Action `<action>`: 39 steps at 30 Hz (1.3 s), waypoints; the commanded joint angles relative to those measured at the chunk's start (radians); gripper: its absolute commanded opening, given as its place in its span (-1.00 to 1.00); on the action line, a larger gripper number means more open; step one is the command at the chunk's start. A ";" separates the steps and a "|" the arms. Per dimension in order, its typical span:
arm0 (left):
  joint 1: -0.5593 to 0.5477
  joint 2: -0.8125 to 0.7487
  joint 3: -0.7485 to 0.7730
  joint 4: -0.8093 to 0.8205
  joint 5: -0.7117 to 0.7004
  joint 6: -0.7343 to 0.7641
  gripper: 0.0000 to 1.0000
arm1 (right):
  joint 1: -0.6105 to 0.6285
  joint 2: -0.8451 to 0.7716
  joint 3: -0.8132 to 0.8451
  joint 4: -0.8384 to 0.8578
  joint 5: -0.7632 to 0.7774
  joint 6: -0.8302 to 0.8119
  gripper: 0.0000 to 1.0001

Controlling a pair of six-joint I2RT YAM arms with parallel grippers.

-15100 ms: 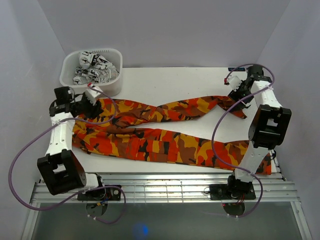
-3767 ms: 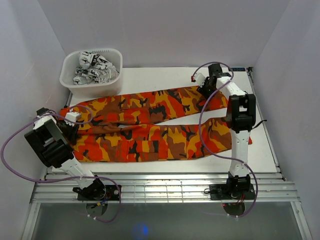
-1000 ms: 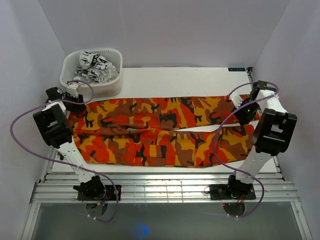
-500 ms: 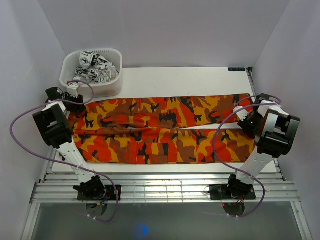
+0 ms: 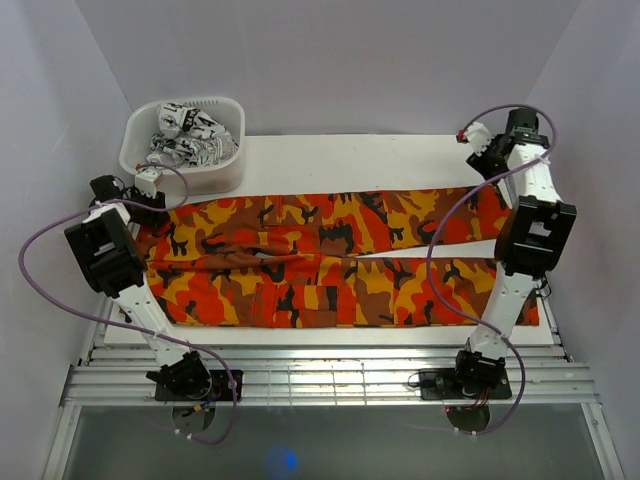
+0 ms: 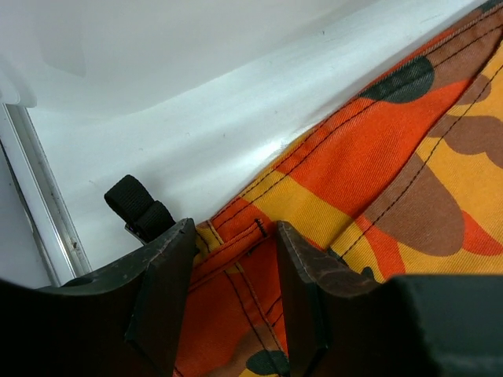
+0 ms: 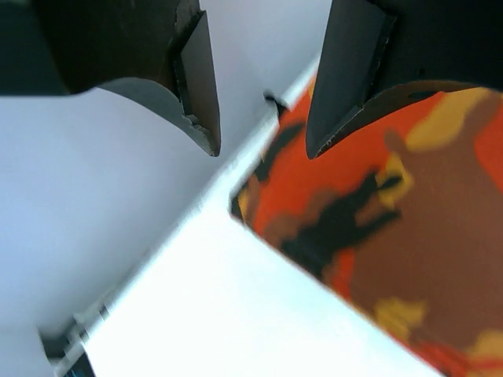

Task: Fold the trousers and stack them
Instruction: Flatten the trousers out, then fold the trousers

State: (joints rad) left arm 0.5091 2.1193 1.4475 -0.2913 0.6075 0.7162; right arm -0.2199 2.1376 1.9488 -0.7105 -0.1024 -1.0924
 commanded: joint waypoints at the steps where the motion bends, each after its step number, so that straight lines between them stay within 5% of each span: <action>1: 0.008 -0.045 -0.027 -0.080 0.000 0.034 0.11 | 0.066 0.143 0.041 0.022 0.004 0.057 0.06; 9: 0.008 -0.053 -0.019 -0.101 0.011 0.045 0.09 | 0.116 0.143 -0.138 0.131 0.007 0.049 0.01; 19: 0.008 -0.047 -0.001 -0.129 0.020 0.086 0.07 | 0.094 -0.172 -0.638 0.034 -0.060 -0.084 -0.05; 22: 0.008 -0.036 0.010 -0.158 0.023 0.129 0.04 | 0.077 -0.194 -0.523 -0.021 -0.121 -0.095 0.05; 27: 0.008 -0.033 0.005 -0.178 0.038 0.169 0.01 | 0.040 -0.090 -0.208 -0.121 -0.143 -0.081 0.79; 33: 0.008 -0.044 -0.012 -0.178 0.063 0.190 0.01 | 0.007 0.119 0.043 -0.124 -0.112 -0.113 0.87; 39: 0.012 -0.050 0.000 -0.230 0.122 0.215 0.02 | -0.009 0.194 0.013 -0.153 -0.105 -0.225 0.88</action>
State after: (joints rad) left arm 0.5144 2.1128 1.4544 -0.3985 0.6720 0.8955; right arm -0.2249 2.3222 1.9789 -0.7952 -0.2039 -1.2255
